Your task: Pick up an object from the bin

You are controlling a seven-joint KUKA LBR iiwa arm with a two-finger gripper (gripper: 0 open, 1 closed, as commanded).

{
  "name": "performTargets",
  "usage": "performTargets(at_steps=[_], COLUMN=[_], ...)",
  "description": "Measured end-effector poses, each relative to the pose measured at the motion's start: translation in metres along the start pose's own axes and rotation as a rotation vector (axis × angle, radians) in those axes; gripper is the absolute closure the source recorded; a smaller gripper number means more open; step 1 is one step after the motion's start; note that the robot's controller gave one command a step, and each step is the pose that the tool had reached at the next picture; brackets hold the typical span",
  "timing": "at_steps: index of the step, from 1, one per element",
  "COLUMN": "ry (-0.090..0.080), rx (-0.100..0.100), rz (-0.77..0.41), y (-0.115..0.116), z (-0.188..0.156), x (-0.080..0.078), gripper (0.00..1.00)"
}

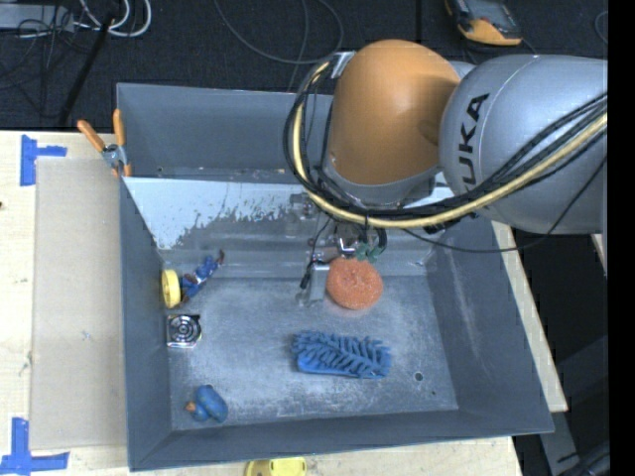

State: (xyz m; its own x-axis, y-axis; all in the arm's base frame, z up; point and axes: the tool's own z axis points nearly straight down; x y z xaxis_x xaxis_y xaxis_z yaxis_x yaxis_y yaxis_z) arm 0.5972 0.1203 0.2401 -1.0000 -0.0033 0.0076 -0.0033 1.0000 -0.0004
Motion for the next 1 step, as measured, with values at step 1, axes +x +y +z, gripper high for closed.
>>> performTargets(at_steps=[1], ry=[-0.008], rx=[-0.001], rz=[0.002], y=[-0.0006], z=[-0.0051], x=[-0.0012], gripper=[0.0])
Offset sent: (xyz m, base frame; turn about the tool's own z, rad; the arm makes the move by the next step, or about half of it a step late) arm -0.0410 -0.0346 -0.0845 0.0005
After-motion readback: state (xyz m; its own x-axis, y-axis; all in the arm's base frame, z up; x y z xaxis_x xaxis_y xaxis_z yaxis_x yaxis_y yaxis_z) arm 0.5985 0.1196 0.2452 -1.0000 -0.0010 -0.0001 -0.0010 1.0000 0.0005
